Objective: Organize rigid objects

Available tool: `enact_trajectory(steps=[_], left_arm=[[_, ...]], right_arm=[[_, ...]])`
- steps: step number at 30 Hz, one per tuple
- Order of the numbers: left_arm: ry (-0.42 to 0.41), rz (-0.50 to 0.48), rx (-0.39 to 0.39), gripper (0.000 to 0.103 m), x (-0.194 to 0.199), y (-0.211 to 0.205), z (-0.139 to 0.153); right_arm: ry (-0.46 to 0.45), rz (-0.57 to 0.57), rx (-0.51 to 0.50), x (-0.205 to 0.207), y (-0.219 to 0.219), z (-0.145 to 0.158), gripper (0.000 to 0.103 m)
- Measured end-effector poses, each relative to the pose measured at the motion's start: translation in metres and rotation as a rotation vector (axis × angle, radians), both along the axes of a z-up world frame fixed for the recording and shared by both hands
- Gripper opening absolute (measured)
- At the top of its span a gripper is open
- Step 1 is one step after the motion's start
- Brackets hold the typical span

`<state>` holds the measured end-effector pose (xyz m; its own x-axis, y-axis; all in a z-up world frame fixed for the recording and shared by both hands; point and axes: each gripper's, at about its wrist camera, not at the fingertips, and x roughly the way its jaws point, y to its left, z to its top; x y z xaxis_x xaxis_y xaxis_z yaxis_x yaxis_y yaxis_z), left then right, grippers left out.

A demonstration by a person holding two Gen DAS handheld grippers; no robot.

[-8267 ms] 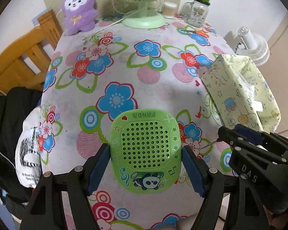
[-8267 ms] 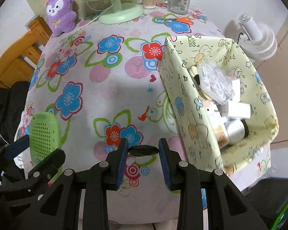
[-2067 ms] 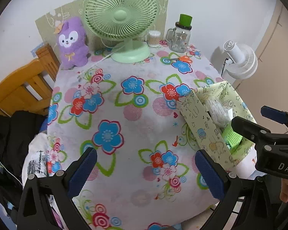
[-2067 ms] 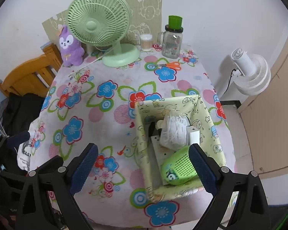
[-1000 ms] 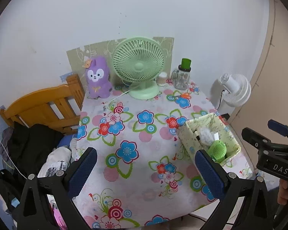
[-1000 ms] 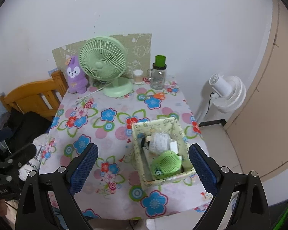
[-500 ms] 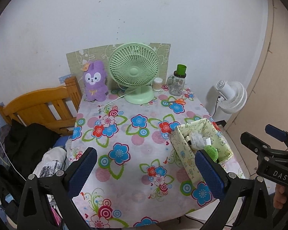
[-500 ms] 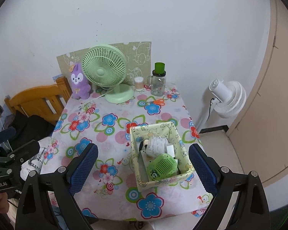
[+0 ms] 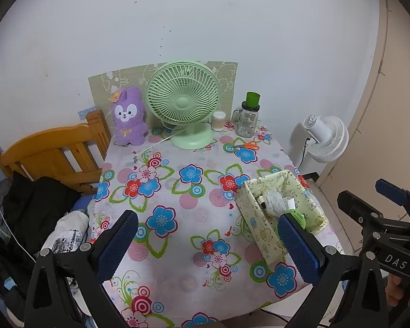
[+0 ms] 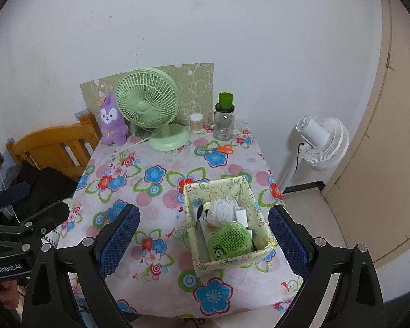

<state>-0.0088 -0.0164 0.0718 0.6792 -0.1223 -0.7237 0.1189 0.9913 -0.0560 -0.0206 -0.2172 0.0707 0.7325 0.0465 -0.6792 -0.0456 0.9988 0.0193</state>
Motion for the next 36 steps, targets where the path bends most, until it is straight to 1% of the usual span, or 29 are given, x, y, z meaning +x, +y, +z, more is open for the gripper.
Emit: enact_trajectory(steps=[5, 9, 11, 17, 23, 26, 30, 36], left_arm=[[-0.008, 0.011, 0.011, 0.103, 0.000, -0.001, 0.000], [-0.016, 0.014, 0.003, 0.103, -0.001, -0.001, 0.001], [-0.018, 0.014, 0.013, 0.103, -0.002, -0.001, 0.002], [-0.048, -0.001, 0.023, 0.103, -0.008, -0.003, 0.007], [-0.041, 0.000, 0.023, 0.103, -0.007, -0.004, 0.009], [-0.036, 0.005, 0.027, 0.103, -0.006, -0.004, 0.010], [-0.023, 0.011, 0.012, 0.103, -0.004, -0.002, 0.011], [-0.024, 0.026, 0.011, 0.103, -0.001, 0.001, 0.011]], right_arm=[[0.000, -0.001, 0.017, 0.002, -0.003, -0.001, 0.097], [-0.013, 0.005, 0.008, 0.001, -0.001, 0.001, 0.097], [-0.015, 0.010, 0.011, -0.001, -0.002, 0.002, 0.097], [-0.003, 0.024, 0.014, 0.000, -0.002, 0.004, 0.097], [0.008, 0.030, -0.001, 0.002, 0.001, 0.008, 0.097], [0.015, 0.025, 0.007, 0.003, 0.001, 0.007, 0.097], [0.030, 0.027, 0.013, 0.003, 0.002, 0.006, 0.097], [0.010, 0.015, -0.015, 0.005, 0.000, 0.009, 0.098]])
